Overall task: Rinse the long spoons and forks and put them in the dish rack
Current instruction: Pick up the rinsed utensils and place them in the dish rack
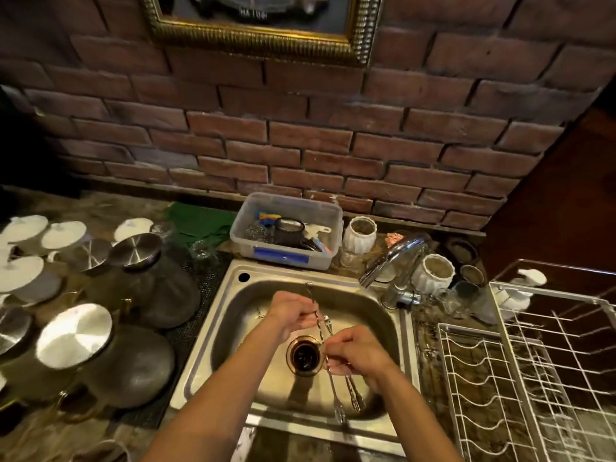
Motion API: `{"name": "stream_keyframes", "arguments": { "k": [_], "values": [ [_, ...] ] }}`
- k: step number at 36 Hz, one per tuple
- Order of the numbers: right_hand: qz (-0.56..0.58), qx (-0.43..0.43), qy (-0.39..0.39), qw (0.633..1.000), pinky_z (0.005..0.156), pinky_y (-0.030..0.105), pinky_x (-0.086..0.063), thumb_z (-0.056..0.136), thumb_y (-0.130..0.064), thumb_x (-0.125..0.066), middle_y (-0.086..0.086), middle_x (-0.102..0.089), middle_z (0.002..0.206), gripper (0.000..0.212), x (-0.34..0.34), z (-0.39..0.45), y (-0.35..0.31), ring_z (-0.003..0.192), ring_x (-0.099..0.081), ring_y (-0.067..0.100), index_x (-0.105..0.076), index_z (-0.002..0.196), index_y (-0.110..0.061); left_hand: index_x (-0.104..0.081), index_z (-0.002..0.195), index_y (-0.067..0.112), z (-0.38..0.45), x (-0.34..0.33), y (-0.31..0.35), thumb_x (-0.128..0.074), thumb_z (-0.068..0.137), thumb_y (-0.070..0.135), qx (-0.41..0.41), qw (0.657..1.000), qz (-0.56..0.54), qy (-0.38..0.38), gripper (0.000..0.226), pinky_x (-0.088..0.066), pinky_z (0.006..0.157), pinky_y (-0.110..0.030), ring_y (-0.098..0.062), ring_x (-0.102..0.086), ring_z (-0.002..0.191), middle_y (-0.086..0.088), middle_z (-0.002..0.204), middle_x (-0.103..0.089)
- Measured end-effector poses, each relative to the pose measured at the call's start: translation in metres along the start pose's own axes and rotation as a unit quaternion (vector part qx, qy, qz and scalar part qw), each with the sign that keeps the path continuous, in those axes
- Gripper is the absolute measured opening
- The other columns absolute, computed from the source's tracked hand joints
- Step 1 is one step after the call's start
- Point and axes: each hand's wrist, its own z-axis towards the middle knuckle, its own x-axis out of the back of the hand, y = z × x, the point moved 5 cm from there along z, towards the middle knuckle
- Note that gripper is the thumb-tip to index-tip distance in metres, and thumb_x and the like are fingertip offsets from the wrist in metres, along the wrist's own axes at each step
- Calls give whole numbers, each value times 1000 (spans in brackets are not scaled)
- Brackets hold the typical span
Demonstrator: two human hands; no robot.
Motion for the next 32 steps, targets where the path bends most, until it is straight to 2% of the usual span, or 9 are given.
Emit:
{"name": "stream_keyframes", "arguments": {
  "k": [5, 8, 15, 19, 22, 24, 26, 29, 32],
  "values": [
    [7, 20, -3, 1000, 43, 21, -55, 83, -3, -74, 13, -71, 65, 10, -1, -18, -16, 50, -67, 15, -75, 91, 4, -67, 90, -9, -20, -1, 23, -66, 85, -14, -10, 1000, 1, -17, 7, -58, 44, -26, -23, -73, 51, -21, 69, -71],
    [6, 40, -1, 999, 37, 18, -48, 82, -6, -76, 10, -69, 57, 4, 0, -31, -27, 48, -66, 17, -73, 82, -3, -66, 100, -14, -37, -6, 39, -63, 87, -15, -19, 999, 9, -34, 14, -59, 46, -27, -23, -74, 53, -22, 74, -70],
    [27, 86, 2, 996, 33, 18, -44, 81, -1, -74, 19, -66, 63, 9, 5, -70, -58, 36, -59, 13, -70, 88, 2, -66, 101, -11, -74, -18, 73, -60, 89, -13, -60, 997, 9, -55, 14, -62, 51, -30, -22, -74, 55, -22, 82, -70],
    [26, 111, 5, 993, 39, 20, -53, 81, -2, -75, 20, -68, 70, 5, 14, -95, -78, 46, -66, 15, -72, 81, 1, -64, 100, -12, -92, -29, 92, -60, 89, -14, -85, 995, 7, -58, 12, -60, 48, -28, -24, -74, 54, -26, 84, -68],
    [18, 131, 18, 991, 45, 22, -57, 81, -4, -76, 18, -72, 71, 16, 24, -112, -90, 56, -70, 19, -71, 90, 9, -63, 107, -19, -106, -40, 106, -63, 87, -13, -109, 992, 8, -67, 21, -57, 43, -25, -22, -72, 51, -25, 80, -68],
    [17, 139, 19, 990, 49, 23, -60, 82, -5, -76, 14, -74, 68, 10, 29, -123, -96, 61, -73, 21, -73, 87, 3, -65, 98, -15, -116, -49, 114, -63, 87, -13, -121, 989, 7, -82, 12, -57, 43, -26, -21, -71, 50, -22, 75, -67],
    [21, 144, 18, 989, 52, 25, -62, 83, -5, -75, 10, -75, 66, 5, 37, -133, -99, 65, -74, 21, -73, 83, -1, -66, 87, -9, -123, -57, 120, -65, 86, -12, -129, 988, 6, -84, 4, -60, 51, -28, -22, -74, 55, -20, 70, -70],
    [19, 151, 25, 988, 53, 26, -62, 83, -8, -74, 7, -77, 66, 7, 52, -149, -100, 68, -76, 20, -73, 85, -2, -66, 84, -7, -133, -73, 125, -62, 89, -12, -130, 987, 16, -90, 7, -57, 49, -24, -23, -69, 58, -18, 63, -72],
    [12, 154, 41, 987, 51, 24, -60, 84, -8, -75, 6, -76, 66, 14, 70, -160, -96, 68, -76, 19, -72, 92, 2, -67, 83, -5, -140, -92, 125, -64, 88, -12, -127, 988, 21, -89, 9, -58, 49, -25, -21, -71, 53, -19, 71, -70]
  ]
}}
